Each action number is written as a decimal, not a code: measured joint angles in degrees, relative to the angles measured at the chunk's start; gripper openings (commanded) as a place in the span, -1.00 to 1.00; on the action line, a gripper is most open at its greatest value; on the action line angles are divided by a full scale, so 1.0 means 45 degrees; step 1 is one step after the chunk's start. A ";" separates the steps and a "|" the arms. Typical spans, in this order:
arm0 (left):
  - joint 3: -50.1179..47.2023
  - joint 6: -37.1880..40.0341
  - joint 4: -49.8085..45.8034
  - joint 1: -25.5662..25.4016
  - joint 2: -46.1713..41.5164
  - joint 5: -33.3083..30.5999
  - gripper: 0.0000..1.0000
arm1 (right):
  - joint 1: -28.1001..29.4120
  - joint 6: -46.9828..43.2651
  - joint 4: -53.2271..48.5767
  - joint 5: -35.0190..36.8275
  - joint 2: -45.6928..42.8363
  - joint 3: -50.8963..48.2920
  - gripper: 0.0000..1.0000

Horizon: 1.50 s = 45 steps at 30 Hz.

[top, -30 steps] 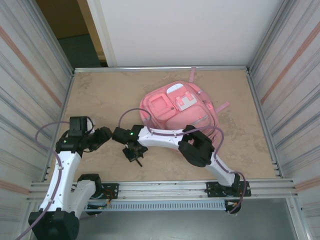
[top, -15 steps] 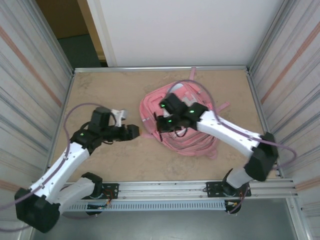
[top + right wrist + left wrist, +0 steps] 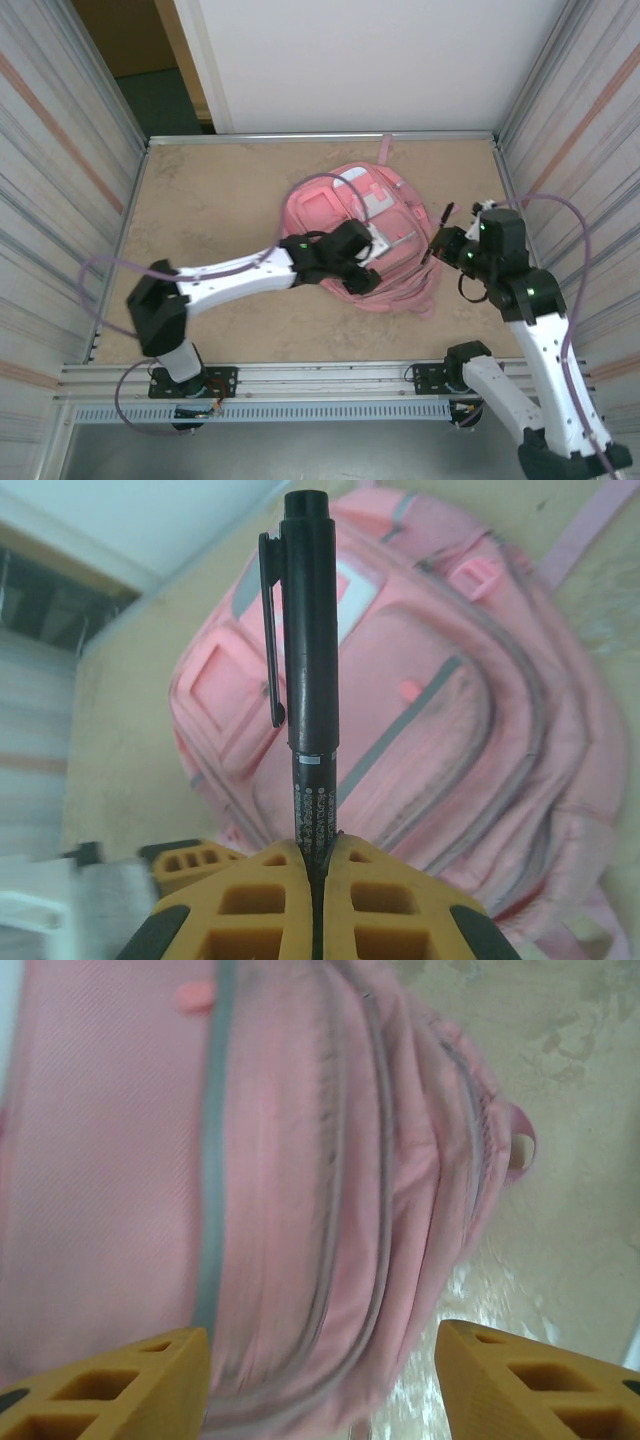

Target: Pack the student bag

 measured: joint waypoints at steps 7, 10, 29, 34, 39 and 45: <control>0.1953 0.0908 -0.0573 -0.0063 0.2594 -0.1001 0.31 | -0.2030 -0.0432 -0.1005 -0.0918 -0.1049 -0.0719 -0.93; 0.2351 0.0967 -0.0690 -0.0068 0.3109 -0.1316 0.23 | -0.2438 -0.0617 -0.1166 -0.1258 -0.1112 -0.0952 -0.94; 0.3191 0.1345 -0.0665 -0.0321 0.4080 -0.3400 -1.00 | -0.4872 -0.0126 -0.0554 -0.4007 -0.0937 -0.3507 -1.00; 0.3915 0.1549 -0.1331 -0.0355 0.4070 -0.3725 -1.00 | -0.4925 0.0214 0.0189 -0.5629 -0.0209 -0.4415 -1.00; 0.4396 0.1205 -0.1778 -0.0228 0.3594 -0.3337 -1.00 | -0.4027 0.1151 0.1690 -0.6717 0.1190 -0.5051 -1.00; 0.4498 -0.0102 -0.1880 0.0816 0.2783 -0.1166 -1.00 | -0.2161 0.3172 0.4090 -0.5901 0.1928 -0.5323 -1.00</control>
